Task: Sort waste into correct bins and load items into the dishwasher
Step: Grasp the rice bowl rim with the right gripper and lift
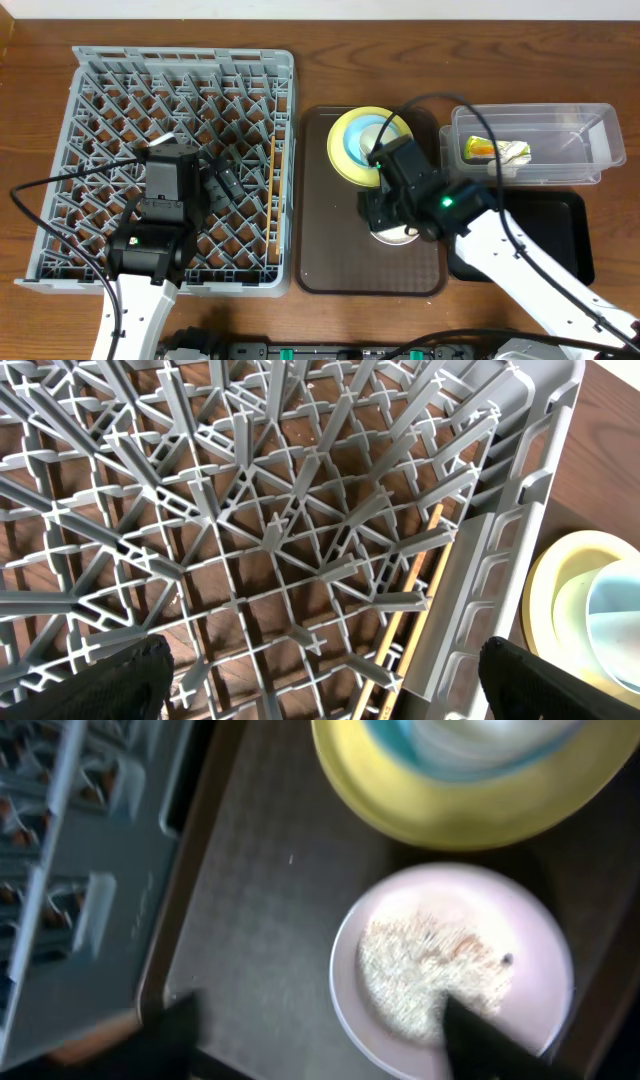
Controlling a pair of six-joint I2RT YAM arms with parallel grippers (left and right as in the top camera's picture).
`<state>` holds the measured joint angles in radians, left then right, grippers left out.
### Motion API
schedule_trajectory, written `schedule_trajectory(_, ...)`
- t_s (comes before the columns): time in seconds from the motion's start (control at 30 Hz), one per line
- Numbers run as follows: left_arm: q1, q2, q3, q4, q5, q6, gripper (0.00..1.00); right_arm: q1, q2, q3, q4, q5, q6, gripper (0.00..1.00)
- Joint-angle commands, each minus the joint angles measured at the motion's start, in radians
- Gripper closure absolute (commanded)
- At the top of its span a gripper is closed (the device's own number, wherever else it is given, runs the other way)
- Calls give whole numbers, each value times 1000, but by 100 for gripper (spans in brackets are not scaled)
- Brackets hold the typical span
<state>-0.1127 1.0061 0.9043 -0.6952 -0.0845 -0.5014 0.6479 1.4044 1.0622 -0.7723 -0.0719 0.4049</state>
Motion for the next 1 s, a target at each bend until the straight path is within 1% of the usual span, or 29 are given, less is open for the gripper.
schedule_trajectory(0.0,3,1,-3,-1,-5,-8,1,41,47,-75,6,61,43,60)
schedule_trajectory(0.2,3,1,-3,-1,-5,-8,1,76,86,-122,92,63,54,61)
schedule_trajectory(0.3,3,1,-3,-1,-5,-8,1,109,115,-122,129,77,51,65)
schedule_trajectory(0.5,3,1,-3,-1,-5,-8,1,138,168,-122,137,144,51,69)
schedule_trajectory(0.67,3,1,-3,-1,-5,-8,1,141,221,-122,146,150,51,71)
schedule_trajectory(0.8,3,1,-3,-1,-5,-8,1,141,259,-122,149,150,51,76)
schedule_trajectory(0.83,3,1,-3,-1,-5,-8,1,141,271,-122,149,150,51,79)
schedule_trajectory(0.93,3,1,-3,-1,-5,-8,1,142,281,-122,148,150,51,96)
schedule_trajectory(0.97,3,1,-3,-1,-5,-8,1,143,280,-122,147,150,51,99)
